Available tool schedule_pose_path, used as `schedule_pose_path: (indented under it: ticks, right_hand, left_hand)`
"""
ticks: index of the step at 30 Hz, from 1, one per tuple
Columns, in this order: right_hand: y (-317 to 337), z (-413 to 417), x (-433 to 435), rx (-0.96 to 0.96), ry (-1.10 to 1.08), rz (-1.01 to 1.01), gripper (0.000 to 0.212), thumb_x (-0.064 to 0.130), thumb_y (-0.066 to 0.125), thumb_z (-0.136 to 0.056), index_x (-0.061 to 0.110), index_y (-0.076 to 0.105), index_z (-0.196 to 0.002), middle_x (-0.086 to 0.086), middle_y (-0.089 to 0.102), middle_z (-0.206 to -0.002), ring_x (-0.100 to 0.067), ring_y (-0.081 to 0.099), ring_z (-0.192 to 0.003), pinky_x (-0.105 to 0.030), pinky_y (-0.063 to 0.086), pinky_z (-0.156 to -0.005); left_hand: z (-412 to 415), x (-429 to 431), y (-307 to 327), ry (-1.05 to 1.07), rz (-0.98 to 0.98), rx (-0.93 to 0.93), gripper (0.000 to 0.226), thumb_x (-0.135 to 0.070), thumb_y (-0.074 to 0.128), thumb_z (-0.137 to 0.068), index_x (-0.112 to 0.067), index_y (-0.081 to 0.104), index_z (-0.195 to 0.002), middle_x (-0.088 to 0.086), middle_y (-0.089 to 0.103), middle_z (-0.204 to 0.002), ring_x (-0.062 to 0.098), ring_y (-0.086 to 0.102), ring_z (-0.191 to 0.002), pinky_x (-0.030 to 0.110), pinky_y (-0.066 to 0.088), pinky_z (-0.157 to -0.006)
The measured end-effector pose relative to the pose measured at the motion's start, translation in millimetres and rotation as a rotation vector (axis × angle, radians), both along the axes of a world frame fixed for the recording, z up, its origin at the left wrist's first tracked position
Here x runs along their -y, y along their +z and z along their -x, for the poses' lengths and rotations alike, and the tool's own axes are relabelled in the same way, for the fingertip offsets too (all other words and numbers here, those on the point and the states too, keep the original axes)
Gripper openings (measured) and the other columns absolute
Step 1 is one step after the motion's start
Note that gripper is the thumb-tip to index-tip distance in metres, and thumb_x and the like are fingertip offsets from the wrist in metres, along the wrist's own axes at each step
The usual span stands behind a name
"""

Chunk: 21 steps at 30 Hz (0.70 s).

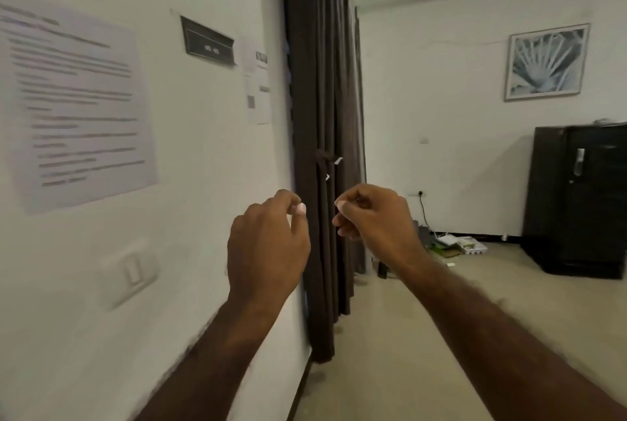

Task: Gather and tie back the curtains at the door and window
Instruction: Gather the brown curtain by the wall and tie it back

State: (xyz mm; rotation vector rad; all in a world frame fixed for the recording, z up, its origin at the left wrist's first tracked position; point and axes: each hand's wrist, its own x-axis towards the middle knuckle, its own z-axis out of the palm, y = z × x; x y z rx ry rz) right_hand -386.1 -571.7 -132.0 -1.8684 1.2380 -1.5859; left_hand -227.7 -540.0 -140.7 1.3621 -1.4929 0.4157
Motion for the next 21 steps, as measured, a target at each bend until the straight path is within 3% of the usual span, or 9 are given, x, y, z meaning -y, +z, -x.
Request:
schedule_pose_path:
  ticks: [4, 13, 17, 21]
  right_hand:
    - [3.3, 21.3, 67.8, 0.024, -0.086, 0.011, 0.010, 0.022, 0.063, -0.096, 0.022, 0.070, -0.089, 0.001, 0.075, -0.075, -0.007, 0.072, -0.064, -0.011, 0.050, -0.053]
    - [7.7, 67.6, 231.2, 0.081, -0.238, -0.017, 0.009, 0.023, 0.062, -0.097, 0.020, 0.069, -0.092, 0.001, 0.075, -0.079, -0.013, 0.074, -0.071, -0.030, 0.063, -0.069]
    - [5.4, 92.6, 319.8, 0.072, -0.272, 0.014, 0.008, 0.025, 0.062, -0.097, 0.020, 0.068, -0.095, 0.003, 0.074, -0.081, -0.012, 0.073, -0.072, -0.029, 0.062, -0.069]
    - [6.4, 116.0, 421.2, 0.042, -0.265, 0.049, 0.009, 0.027, 0.061, -0.097, 0.022, 0.068, -0.096, 0.004, 0.074, -0.087, -0.013, 0.071, -0.081, -0.035, 0.062, -0.075]
  left_hand:
    - [14.2, 79.8, 1.7, -0.076, 0.036, -0.002, 0.020, -0.040, 0.050, -0.096, -0.027, 0.065, -0.100, -0.010, 0.060, -0.079, 0.010, 0.052, -0.072, 0.025, 0.036, -0.062]
    - [38.0, 262.6, 18.9, -0.212, 0.041, 0.023, 0.017, -0.037, 0.057, -0.095, -0.023, 0.067, -0.100, -0.005, 0.069, -0.085, 0.008, 0.051, -0.072, 0.031, 0.052, -0.066]
    - [53.9, 348.6, 16.4, -0.235, 0.030, 0.039, 0.016, -0.036, 0.056, -0.095, -0.023, 0.065, -0.100, -0.006, 0.068, -0.086, 0.009, 0.054, -0.075, 0.036, 0.056, -0.070]
    - [74.0, 440.8, 13.0, -0.212, 0.016, 0.045, 0.024, -0.037, 0.055, -0.095, -0.021, 0.064, -0.110, -0.002, 0.070, -0.099, 0.012, 0.058, -0.086, 0.042, 0.057, -0.080]
